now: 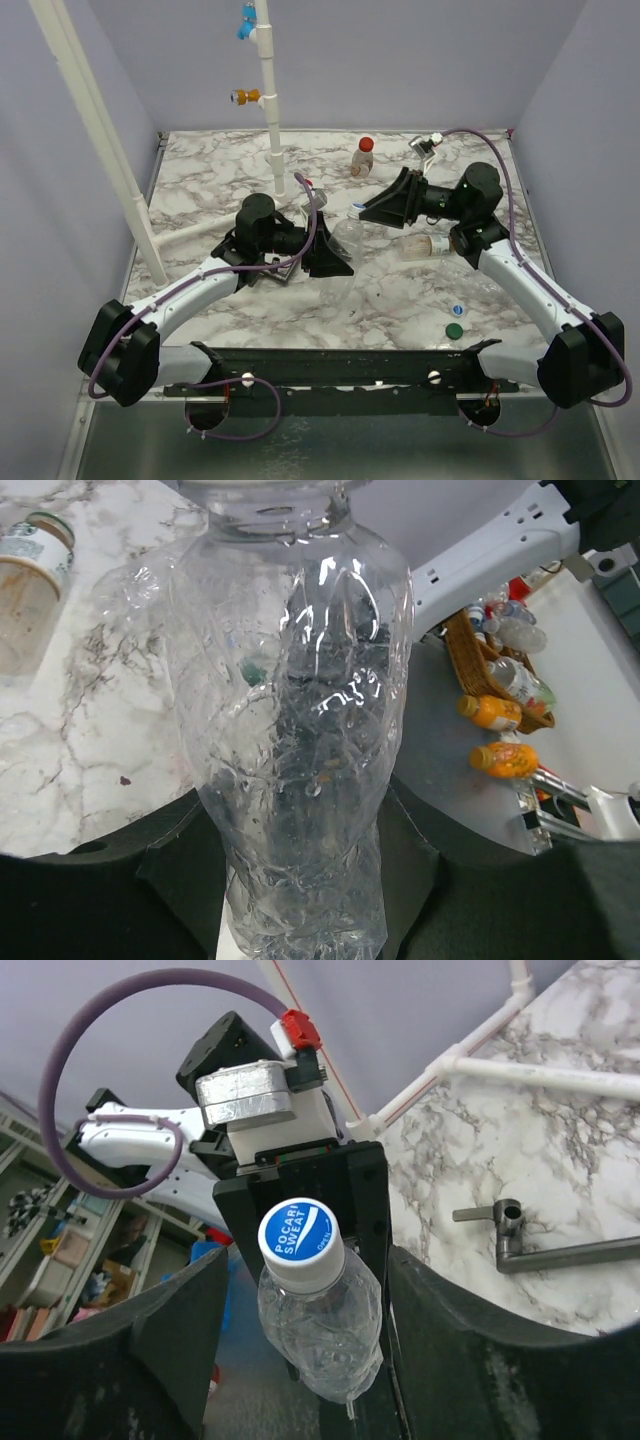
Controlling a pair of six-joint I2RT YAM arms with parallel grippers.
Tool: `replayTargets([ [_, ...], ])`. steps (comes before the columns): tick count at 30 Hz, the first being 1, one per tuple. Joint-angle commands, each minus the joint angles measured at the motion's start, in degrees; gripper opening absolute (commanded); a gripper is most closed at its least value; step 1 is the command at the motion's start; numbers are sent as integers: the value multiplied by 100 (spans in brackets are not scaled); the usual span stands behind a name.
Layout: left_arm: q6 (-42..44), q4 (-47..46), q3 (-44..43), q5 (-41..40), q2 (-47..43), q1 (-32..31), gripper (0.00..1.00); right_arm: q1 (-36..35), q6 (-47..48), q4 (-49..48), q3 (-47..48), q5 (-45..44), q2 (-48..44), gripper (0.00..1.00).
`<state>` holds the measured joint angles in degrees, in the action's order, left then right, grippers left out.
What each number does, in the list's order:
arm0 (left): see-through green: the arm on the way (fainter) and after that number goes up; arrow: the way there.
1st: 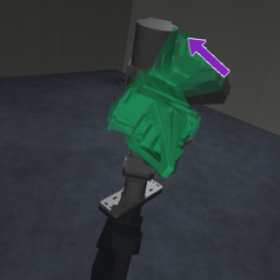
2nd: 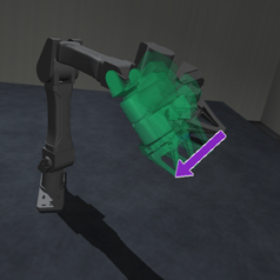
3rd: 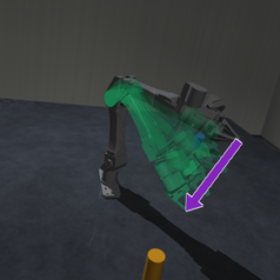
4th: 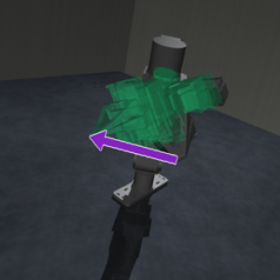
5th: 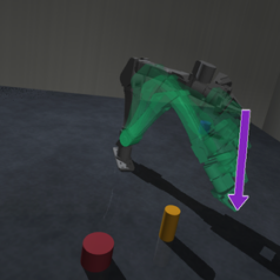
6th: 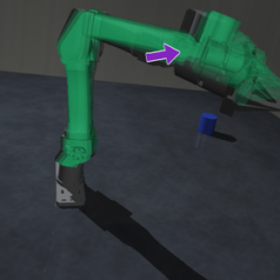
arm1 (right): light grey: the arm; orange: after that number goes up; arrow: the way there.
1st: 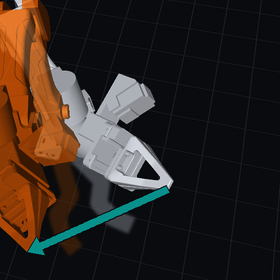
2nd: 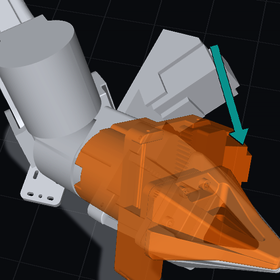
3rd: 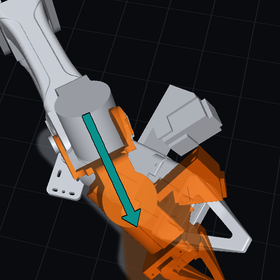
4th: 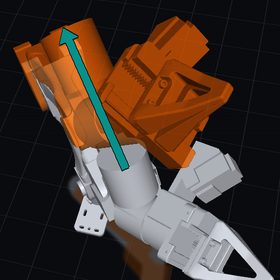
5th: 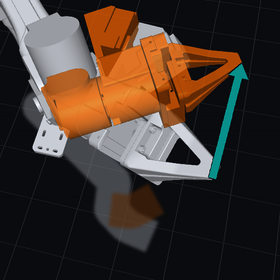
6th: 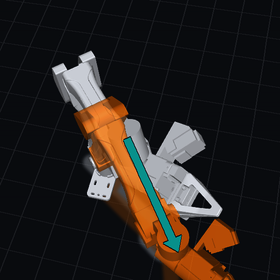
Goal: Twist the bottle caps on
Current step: Screw the bottle cap onto the plastic bottle.
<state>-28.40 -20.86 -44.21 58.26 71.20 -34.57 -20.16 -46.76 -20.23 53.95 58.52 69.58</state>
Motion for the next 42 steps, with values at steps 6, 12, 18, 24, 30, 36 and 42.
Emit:
replayTargets([
  [6, -699, -980, 96, 647, 270, 20, 0, -39, -1230, -2005, -240, 462, 185, 58],
  [12, -780, -1042, 96, 647, 332, 20, 0, -73, -1170, -1788, -195, 323, 161, 45],
  [18, -802, -1005, 138, 475, 363, 20, 0, -119, -512, -577, -9, -107, -13, 20],
  [24, 470, 778, -186, -1137, 300, 47, 0, -312, 565, 1477, 344, -1252, -228, 7],
  [30, 1351, 1784, -611, -3452, 308, -84, 0, -553, 967, 3068, 680, -2705, -202, 1],
  [36, 2027, 1962, -884, -5283, 340, -707, 0, -1037, 1046, 3971, 1125, -4016, 9, 0],
  [42, 2149, 1967, -961, -5549, 415, -866, 0, -1185, 1109, 4234, 1298, -4635, -28, 12],
])
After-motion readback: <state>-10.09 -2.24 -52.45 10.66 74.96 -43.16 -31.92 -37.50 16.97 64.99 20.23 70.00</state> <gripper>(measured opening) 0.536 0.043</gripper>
